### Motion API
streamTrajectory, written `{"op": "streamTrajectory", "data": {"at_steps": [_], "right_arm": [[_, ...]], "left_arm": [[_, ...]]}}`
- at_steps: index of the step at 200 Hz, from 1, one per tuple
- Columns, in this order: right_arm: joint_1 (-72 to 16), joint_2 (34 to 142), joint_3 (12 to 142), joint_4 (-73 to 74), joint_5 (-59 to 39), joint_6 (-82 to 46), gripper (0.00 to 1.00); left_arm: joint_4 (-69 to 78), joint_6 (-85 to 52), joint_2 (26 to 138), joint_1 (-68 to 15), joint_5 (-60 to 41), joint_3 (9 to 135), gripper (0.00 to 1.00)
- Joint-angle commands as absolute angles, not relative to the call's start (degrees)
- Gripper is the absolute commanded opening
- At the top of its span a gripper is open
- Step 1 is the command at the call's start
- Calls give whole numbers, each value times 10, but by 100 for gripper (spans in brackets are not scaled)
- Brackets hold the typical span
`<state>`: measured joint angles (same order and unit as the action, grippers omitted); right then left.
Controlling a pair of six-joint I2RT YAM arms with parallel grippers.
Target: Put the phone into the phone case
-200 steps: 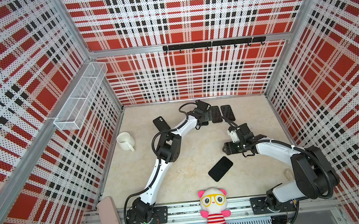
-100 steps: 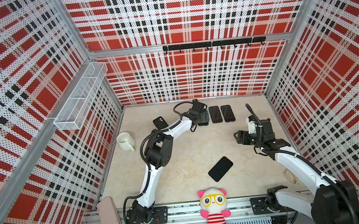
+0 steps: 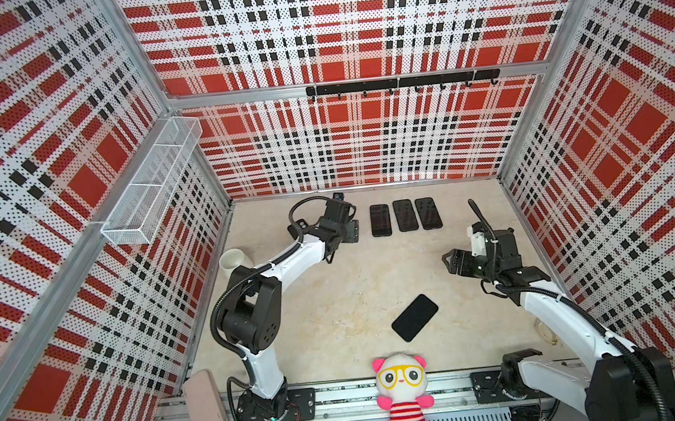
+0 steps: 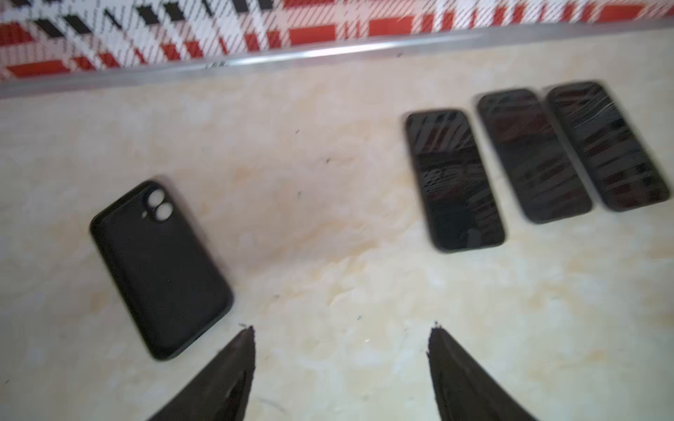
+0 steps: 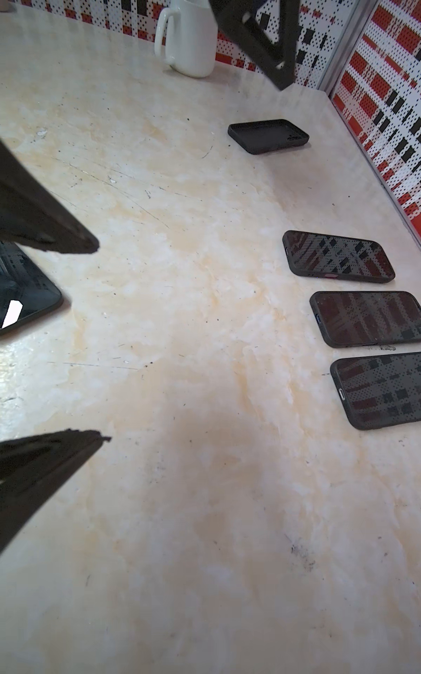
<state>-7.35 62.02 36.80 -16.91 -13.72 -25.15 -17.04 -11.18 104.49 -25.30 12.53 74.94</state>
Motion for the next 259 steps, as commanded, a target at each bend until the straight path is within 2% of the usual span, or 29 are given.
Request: {"op": "streamTrajectory", "data": {"at_steps": [1, 21, 57, 84, 122, 152, 197, 233, 259], "right_arm": [[-72, 622, 369, -169, -151, -250, 78], [-72, 628, 367, -163, -158, -250, 78], [-71, 637, 365, -159, -168, -250, 78], [-71, 636, 362, -163, -156, -246, 78], [-71, 644, 363, -158, -156, -245, 78], [-72, 652, 367, -158, -159, -245, 78], [-71, 653, 365, -158, -150, -243, 78], [-72, 655, 363, -154, -152, -244, 78], [-71, 656, 361, -152, -154, -244, 77]], "left_arm": [[-184, -69, 1012, -201, 98, 715, 74], [-177, -38, 1022, -161, 40, 697, 75], [-163, 11, 1051, -146, 28, 707, 77], [-193, 51, 1097, -110, -33, 743, 77], [-225, 92, 1148, -107, -9, 772, 81], [-237, 112, 1179, -107, -25, 798, 80], [-269, 123, 1201, -105, -11, 817, 65], [-278, 113, 1204, -105, -25, 817, 47], [-280, 102, 1202, -110, -29, 820, 30]]}}
